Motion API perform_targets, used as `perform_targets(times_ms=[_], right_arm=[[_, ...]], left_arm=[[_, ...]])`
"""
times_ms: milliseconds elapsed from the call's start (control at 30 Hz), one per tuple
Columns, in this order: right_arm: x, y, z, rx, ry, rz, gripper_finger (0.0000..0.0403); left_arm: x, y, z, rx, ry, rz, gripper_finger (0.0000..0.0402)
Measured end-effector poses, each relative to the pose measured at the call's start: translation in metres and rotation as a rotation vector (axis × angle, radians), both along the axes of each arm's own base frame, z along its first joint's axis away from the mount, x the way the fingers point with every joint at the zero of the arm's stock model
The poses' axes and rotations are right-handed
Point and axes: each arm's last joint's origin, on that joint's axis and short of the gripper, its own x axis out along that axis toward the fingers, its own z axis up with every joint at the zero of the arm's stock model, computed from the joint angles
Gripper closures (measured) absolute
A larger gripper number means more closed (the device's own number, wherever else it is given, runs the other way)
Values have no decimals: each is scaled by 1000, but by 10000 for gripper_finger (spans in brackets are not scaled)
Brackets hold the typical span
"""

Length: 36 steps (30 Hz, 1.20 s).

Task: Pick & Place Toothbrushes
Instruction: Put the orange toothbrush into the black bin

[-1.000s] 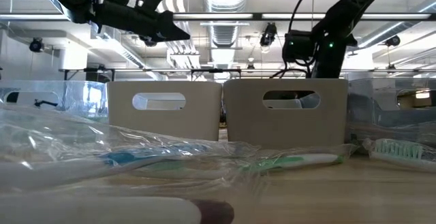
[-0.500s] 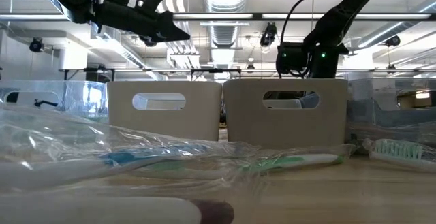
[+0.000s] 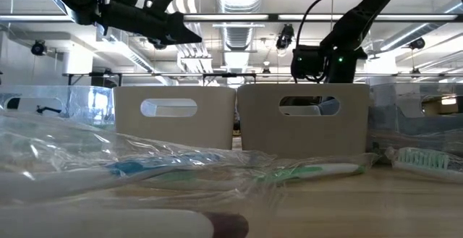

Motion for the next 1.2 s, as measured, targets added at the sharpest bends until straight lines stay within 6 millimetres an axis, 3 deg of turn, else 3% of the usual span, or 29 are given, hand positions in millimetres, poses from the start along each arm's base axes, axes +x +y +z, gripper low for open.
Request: perform_targets(times_ms=[167, 400, 933, 1200], right_arm=[[2, 0, 1, -4, -19, -2, 363], [8, -3, 14, -14, -74, 23, 354], [25, -10, 127, -221, -171, 350, 372], [31, -1, 169, -264, -142, 511, 372]], left_arm=[[0, 0, 0, 0, 1, 0, 250], [0, 0, 0, 0, 1, 0, 250], [0, 0, 0, 18, 14, 1, 250], [0, 0, 0, 18, 14, 1, 250]])
